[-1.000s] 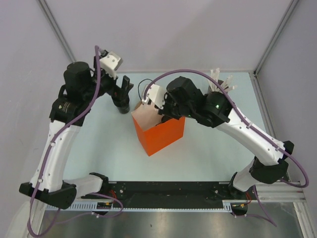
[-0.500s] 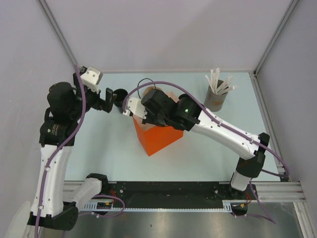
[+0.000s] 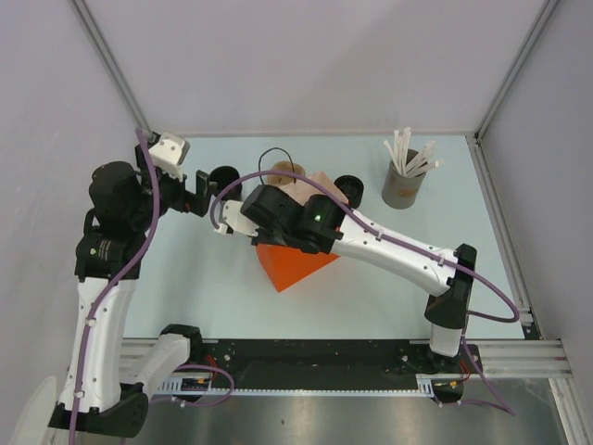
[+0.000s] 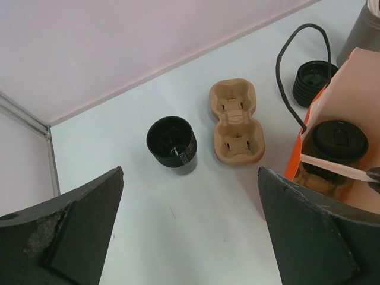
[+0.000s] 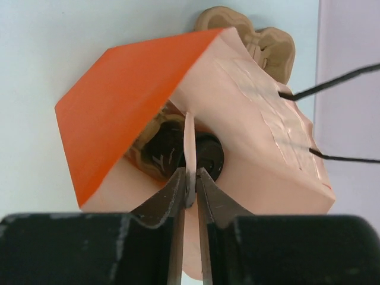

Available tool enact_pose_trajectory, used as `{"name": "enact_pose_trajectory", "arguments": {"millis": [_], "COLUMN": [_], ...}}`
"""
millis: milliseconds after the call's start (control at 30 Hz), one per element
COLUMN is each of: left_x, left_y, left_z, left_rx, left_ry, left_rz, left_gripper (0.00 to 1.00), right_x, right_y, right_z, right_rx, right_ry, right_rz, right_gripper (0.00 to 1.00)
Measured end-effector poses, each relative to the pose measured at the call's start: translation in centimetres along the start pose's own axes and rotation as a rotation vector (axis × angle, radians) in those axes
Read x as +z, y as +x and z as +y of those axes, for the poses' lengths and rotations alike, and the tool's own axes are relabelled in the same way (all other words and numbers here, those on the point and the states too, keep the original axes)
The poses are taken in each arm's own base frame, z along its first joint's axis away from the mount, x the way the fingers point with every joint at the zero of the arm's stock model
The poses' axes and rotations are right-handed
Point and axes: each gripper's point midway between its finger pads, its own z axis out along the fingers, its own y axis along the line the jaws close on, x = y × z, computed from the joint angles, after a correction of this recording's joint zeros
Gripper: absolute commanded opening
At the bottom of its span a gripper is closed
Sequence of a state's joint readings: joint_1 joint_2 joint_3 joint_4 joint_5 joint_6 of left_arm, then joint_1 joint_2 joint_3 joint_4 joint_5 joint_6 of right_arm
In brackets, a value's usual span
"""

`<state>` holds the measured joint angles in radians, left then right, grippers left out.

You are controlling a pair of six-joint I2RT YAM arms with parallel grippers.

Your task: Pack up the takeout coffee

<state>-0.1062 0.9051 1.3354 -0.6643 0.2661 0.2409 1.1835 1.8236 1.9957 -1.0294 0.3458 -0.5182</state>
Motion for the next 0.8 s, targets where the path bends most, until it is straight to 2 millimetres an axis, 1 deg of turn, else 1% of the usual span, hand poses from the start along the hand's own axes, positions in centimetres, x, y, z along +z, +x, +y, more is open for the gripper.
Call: {"name": "enact_pose_trajectory", "arguments": {"millis": [33,67,100,167,200,267,333,500,633,767,800], "left_x": [0.0,0.0,-0.1,-0.2,-0.2,-0.3,-0.4,-0.4,-0.2,-0.2,-0.2], "left_y": [0.1,0.2,0.3,0.4,0.3,0.2,0.1,0.4,0.7,0.7,0.7], "left_z": [0.0,0.0,0.0,0.0,0.1,0.1,0.1,0.0,-0.1,-0.3,-0.3], "left_rx": [-0.003,-0.006,-0.007,-0.007,-0.007,-0.006,-0.005,-0.007,-0.011,-0.012,-0.012], "left_ry": [-0.001,-0.003,-0.004,-0.005,-0.006,-0.008,-0.009,-0.005,0.004,0.013,0.013], "left_rz": [0.002,0.003,0.004,0.003,0.0,-0.005,-0.008,-0.006,0.0,-0.002,-0.002], "left_gripper": [1.0,1.0,1.0,1.0,1.0,1.0,1.0,1.0,1.0,1.0,1.0], "right_x": [0.2,0.3,0.4,0.4,0.3,0.1,-0.2,-0.6,-1.0,-1.9,-2.2], "right_y": [-0.1,-0.2,-0.3,-0.4,-0.6,-1.0,-1.4,-2.3,-2.7,-3.6,-3.7], "right_z": [0.2,0.4,0.5,0.5,0.5,0.3,0.0,-0.8,-1.4,-3.1,-3.8], "right_rx": [-0.006,-0.016,-0.016,-0.026,-0.028,-0.026,-0.021,-0.009,0.003,0.035,0.049], "right_ry": [0.003,0.005,0.008,0.014,0.017,0.023,0.033,0.057,0.07,0.108,0.123], "right_rz": [0.003,0.005,0.006,0.006,0.003,-0.01,-0.026,-0.057,-0.074,-0.112,-0.124], "right_gripper": [0.3,0.34,0.42,0.51,0.58,0.64,0.73,0.84,0.9,0.99,1.0]}}
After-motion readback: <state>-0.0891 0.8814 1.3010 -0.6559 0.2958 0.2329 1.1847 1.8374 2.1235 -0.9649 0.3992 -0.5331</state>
